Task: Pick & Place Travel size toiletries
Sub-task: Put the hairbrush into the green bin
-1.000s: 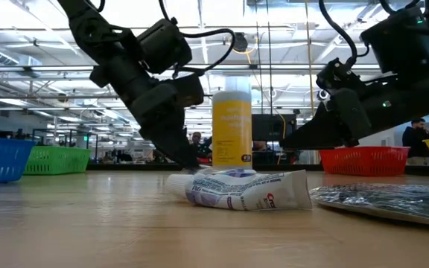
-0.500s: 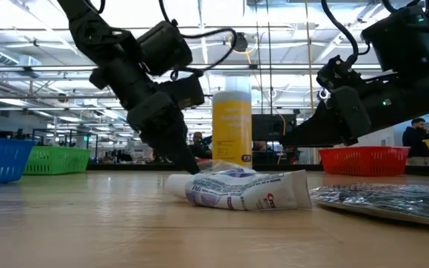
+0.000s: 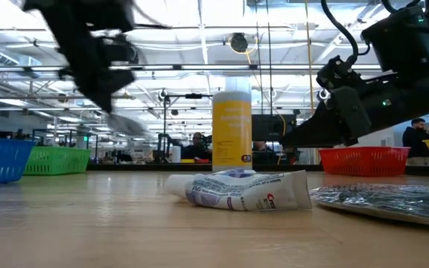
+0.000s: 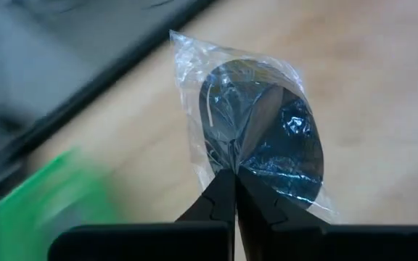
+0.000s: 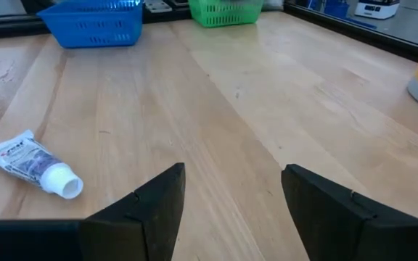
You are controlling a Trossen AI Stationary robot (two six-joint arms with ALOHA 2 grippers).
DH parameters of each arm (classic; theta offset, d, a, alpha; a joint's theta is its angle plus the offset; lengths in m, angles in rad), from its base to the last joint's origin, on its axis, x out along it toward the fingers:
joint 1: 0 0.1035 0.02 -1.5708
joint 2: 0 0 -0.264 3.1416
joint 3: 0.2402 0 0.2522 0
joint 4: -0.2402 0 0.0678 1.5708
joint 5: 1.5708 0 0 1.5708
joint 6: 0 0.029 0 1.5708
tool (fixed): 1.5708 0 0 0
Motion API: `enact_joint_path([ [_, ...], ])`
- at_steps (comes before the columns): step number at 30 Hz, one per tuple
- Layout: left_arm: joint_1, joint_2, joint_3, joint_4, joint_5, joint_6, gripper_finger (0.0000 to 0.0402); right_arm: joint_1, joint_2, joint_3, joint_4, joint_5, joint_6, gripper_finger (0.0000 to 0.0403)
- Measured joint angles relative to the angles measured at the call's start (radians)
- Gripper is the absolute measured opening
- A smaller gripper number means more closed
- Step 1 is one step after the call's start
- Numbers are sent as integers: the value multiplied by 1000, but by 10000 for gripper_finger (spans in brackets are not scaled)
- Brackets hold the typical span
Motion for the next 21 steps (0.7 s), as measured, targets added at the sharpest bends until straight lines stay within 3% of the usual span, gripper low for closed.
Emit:
enact_joint_path([
  [4,54,-84,0,-348,-53,-315,2,0,0,0,3,0,2,222],
  [8,126,-95,-4,-534,-94,-488,1,0,0,0,4,0,2,222],
  [13,228,-95,-61,-522,-111,-535,1,0,0,0,4,0,23,222],
  [18,317,-117,-152,-508,-47,-576,1,0,0,0,4,-2,25,222],
  [21,357,-153,-210,-434,0,-524,3,0,0,0,-1,-2,25,222],
])
